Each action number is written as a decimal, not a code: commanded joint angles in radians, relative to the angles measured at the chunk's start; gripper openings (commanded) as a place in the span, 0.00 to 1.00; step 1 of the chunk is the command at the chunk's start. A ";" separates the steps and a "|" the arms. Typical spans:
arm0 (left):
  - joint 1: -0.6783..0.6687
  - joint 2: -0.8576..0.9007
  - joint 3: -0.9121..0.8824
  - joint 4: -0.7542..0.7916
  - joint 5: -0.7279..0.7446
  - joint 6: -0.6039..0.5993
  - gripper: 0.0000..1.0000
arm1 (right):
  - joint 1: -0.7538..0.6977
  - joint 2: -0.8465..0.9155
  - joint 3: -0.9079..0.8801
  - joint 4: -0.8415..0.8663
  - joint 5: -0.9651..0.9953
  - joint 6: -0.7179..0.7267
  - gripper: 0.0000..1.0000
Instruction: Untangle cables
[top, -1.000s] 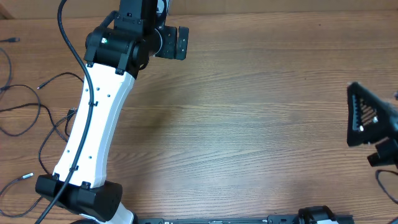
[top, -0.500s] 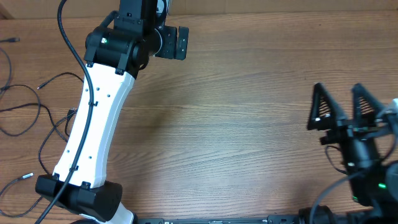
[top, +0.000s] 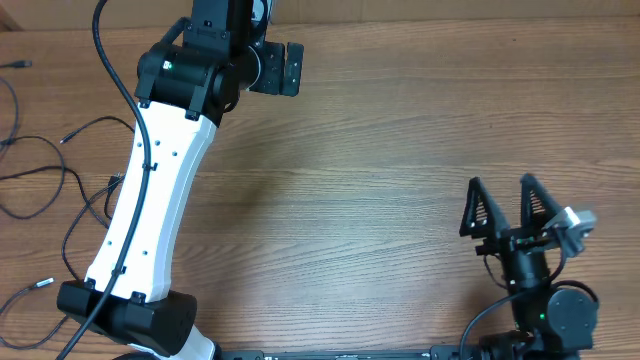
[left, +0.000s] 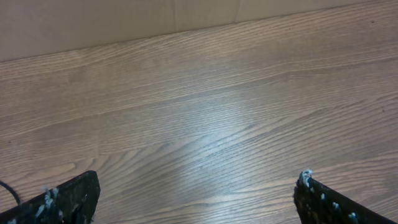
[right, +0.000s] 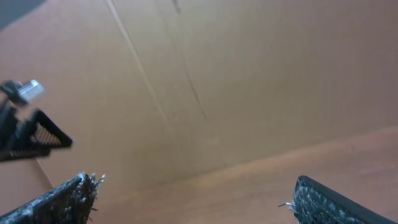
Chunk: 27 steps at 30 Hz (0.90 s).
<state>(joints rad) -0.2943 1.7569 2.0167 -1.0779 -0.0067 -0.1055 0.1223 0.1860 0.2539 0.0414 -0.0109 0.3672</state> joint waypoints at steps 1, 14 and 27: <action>0.000 0.005 0.011 0.001 0.007 -0.014 0.99 | 0.000 -0.074 -0.082 0.012 0.010 0.029 1.00; 0.000 0.005 0.011 0.001 0.007 -0.014 0.99 | 0.001 -0.183 -0.246 -0.123 -0.027 0.048 1.00; 0.000 0.005 0.011 0.001 0.007 -0.014 1.00 | 0.001 -0.183 -0.246 -0.123 -0.027 0.048 1.00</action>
<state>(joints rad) -0.2943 1.7569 2.0167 -1.0779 -0.0067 -0.1055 0.1223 0.0139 0.0181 -0.0891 -0.0299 0.4149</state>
